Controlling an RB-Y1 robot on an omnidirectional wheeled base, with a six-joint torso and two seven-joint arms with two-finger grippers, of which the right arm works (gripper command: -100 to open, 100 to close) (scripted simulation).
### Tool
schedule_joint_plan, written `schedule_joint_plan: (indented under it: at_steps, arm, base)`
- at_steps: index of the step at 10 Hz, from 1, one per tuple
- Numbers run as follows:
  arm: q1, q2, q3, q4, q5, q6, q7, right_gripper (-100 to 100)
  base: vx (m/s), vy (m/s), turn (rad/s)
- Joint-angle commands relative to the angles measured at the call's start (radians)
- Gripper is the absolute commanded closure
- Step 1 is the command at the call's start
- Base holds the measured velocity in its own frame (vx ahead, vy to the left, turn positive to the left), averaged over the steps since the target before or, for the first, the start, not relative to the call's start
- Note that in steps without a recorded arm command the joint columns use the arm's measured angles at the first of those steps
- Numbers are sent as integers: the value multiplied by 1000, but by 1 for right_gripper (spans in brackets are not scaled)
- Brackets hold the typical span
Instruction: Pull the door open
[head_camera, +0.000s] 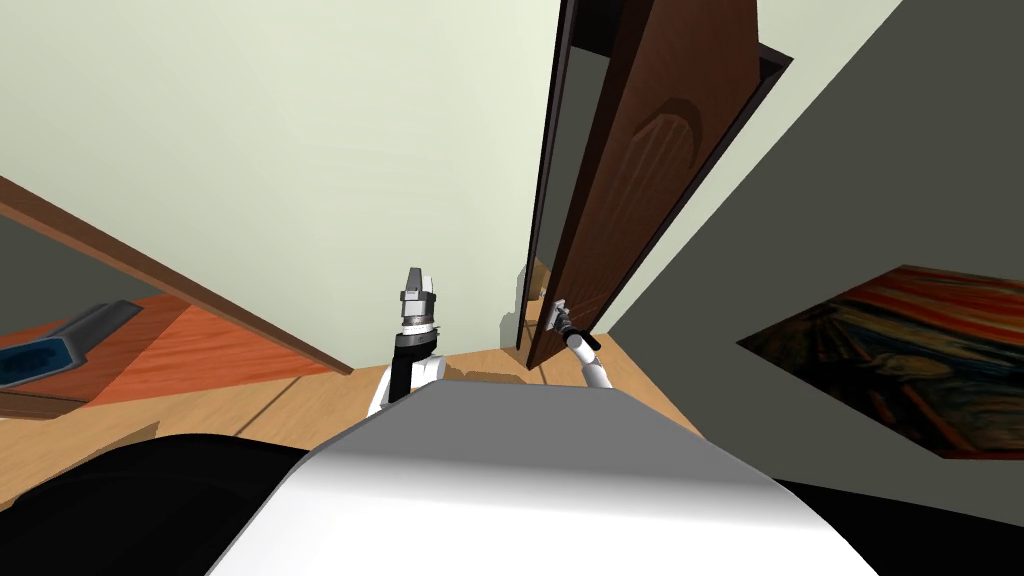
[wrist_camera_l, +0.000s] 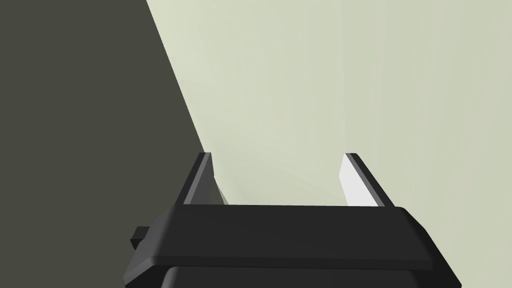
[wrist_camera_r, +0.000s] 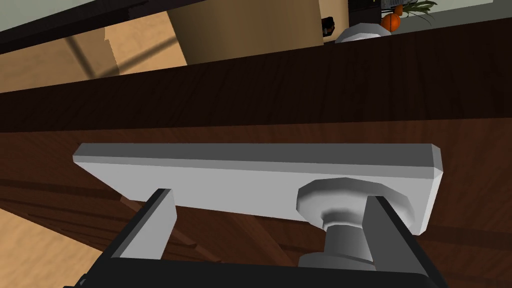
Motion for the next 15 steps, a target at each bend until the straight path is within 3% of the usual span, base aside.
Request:
schedule_joint_plan:
  at_steps: [1,6,7,8,13,14,15]
  arm:
    - [30,-17,-16,18,-17,1,-7,100]
    - [30,-17,-16,18,-17,1,-7,100]
    - [21,-8,1,-20,-53,24,-8,100]
    - [26,-13,2,-22,-75,37,-11,100]
    - [26,-13,2,-22,-75,37,-11,100]
    - [31,-20,4,-25,-105,54,-16,100]
    - [31,-20,4,-25,-105,54,-16,100]
  base:
    - [-7,2,5]
    - [6,2,-4]
    - [-54,-6,46]
    - [-66,-33,62]
    - [-7,-10,0]
    - [-16,-17,16]
    - [-12,-28,23]
